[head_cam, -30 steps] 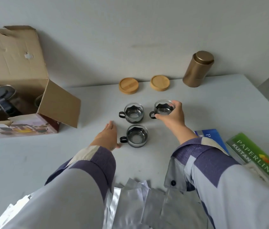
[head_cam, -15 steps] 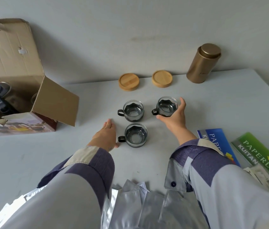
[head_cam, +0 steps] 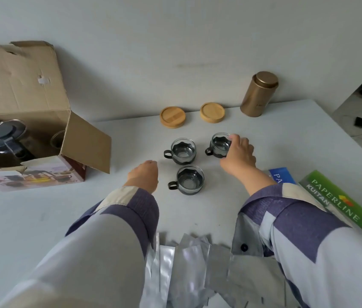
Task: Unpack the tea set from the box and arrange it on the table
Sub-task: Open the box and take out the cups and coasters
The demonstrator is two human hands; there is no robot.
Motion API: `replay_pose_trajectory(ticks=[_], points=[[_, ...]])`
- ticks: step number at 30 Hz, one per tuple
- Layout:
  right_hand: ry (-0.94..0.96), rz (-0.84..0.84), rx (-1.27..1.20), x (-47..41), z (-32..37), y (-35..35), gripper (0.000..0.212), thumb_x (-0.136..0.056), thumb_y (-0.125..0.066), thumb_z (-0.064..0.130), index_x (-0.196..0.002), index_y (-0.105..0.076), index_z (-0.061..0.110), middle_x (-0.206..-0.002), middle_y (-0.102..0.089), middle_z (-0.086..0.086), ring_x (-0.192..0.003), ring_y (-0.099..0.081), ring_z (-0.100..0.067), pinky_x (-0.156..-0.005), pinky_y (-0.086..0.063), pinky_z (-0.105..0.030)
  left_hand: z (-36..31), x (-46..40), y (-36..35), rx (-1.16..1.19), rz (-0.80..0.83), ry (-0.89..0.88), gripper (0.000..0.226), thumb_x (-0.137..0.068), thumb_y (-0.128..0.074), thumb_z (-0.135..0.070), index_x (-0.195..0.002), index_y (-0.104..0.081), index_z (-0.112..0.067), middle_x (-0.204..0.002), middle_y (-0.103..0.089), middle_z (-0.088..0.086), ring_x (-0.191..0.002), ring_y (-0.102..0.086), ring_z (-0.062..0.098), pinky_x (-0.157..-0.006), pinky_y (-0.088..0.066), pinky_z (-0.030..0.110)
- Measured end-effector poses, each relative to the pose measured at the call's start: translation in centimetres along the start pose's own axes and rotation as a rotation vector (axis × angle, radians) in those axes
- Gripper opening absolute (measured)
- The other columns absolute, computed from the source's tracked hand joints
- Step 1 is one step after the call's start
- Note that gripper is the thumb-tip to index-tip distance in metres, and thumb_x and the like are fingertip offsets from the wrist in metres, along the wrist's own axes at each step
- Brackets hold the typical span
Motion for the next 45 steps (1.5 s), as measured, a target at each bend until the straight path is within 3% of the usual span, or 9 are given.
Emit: replay_pose_trajectory(ticks=[4,13,17,21,24,27,31,38,45], points=[[0.159,-0.017,0.09,1.1,6.7,0.4,0.038,-0.088,-0.054,0.016,-0.126,-0.05,0.017,-0.133,-0.042,-0.01,-0.127,-0.035,-0.03,-0.098,-0.039,-0.04,3.1,0.6,4.6,0.025,-0.203,-0.02,0.042,-0.092,-0.048,-0.003,-0.133,-0.046,-0.012,-0.137,-0.048,0.005,-0.122,-0.05,0.027,-0.095,-0.043,0.04],[0.574,0.067,-0.045,5.9,25.7,-5.1,0.03,-0.091,-0.052,0.017,-0.12,-0.058,0.016,-0.126,-0.049,-0.007,-0.122,-0.044,-0.027,-0.094,-0.042,-0.034,17.8,3.3,11.8,0.115,-0.499,0.106,0.037,-0.093,-0.048,-0.013,-0.13,-0.05,-0.014,-0.128,-0.05,0.004,-0.118,-0.052,0.029,-0.092,-0.047,0.042],[0.779,0.048,-0.078,8.1,32.8,-7.5,0.028,-0.091,-0.052,0.011,-0.117,-0.061,0.015,-0.118,-0.054,-0.006,-0.112,-0.051,-0.025,-0.089,-0.044,-0.032,24.0,4.6,12.4,0.113,-0.508,0.198,0.05,-0.097,-0.049,-0.024,-0.144,-0.036,-0.015,-0.152,-0.032,0.004,-0.141,-0.029,0.025,-0.113,-0.028,0.042],[0.905,0.118,0.042,9.5,38.5,-10.8,0.039,-0.087,-0.055,-0.001,-0.122,-0.057,0.014,-0.122,-0.055,-0.008,-0.112,-0.052,-0.026,-0.091,-0.048,-0.034,28.2,4.7,11.8,0.134,-0.485,0.282,0.049,-0.097,-0.05,-0.026,-0.143,-0.038,-0.015,-0.149,-0.037,0.001,-0.135,-0.038,0.025,-0.103,-0.04,0.042],[0.857,0.153,0.351,9.4,40.7,-13.3,0.041,-0.088,-0.053,0.001,-0.129,-0.05,0.007,-0.123,-0.055,-0.016,-0.114,-0.051,-0.032,-0.083,-0.045,-0.035,29.5,4.7,11.4,0.13,-0.495,0.281,0.046,-0.098,-0.047,-0.027,-0.143,-0.039,-0.016,-0.146,-0.041,0.0,-0.127,-0.048,0.024,-0.091,-0.047,0.038],[0.695,0.131,0.533,8.2,41.8,-15.4,0.046,-0.089,-0.056,0.008,-0.133,-0.045,0.004,-0.129,-0.053,-0.019,-0.122,-0.046,-0.033,-0.089,-0.046,-0.036,29.9,4.6,11.2,0.133,-0.531,0.266,0.045,-0.099,-0.046,-0.028,-0.142,-0.038,-0.017,-0.143,-0.044,0.0,-0.125,-0.049,0.022,-0.089,-0.048,0.034],[0.538,0.12,0.572,6.7,43.0,-17.5,0.049,-0.091,-0.055,0.013,-0.137,-0.038,0.005,-0.135,-0.049,-0.021,-0.128,-0.039,-0.034,-0.094,-0.043,-0.036,30.4,4.3,11.1,0.116,-0.564,0.237,0.044,-0.1,-0.044,-0.03,-0.142,-0.038,-0.018,-0.141,-0.045,-0.002,-0.128,-0.044,0.018,-0.094,-0.044,0.031],[0.535,0.092,0.702,6.0,43.1,-19.0,0.052,-0.095,-0.048,0.021,-0.143,-0.028,0.013,-0.136,-0.043,-0.022,-0.126,-0.038,-0.032,-0.099,-0.034,-0.035,30.9,4.1,10.8,0.114,-0.578,0.211,0.045,-0.101,-0.04,-0.03,-0.143,-0.034,-0.016,-0.143,-0.042,-0.002,-0.132,-0.039,0.016,-0.097,-0.042,0.029],[0.539,0.03,0.691,6.4,43.0,-18.8,0.047,-0.093,-0.052,0.023,-0.136,-0.039,0.01,-0.136,-0.044,-0.016,-0.124,-0.037,-0.026,-0.095,-0.036,-0.031,30.9,4.2,11.0,0.093,-0.582,0.225,0.044,-0.101,-0.04,-0.03,-0.142,-0.035,-0.016,-0.141,-0.044,0.0,-0.13,-0.042,0.017,-0.099,-0.041,0.028]])
Point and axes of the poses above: each hand's wrist, its own x-axis away from the middle knuckle, its own y-axis out of the back of the hand, z = x × y, the point moved 4 cm from there along -x, towards the middle knuckle
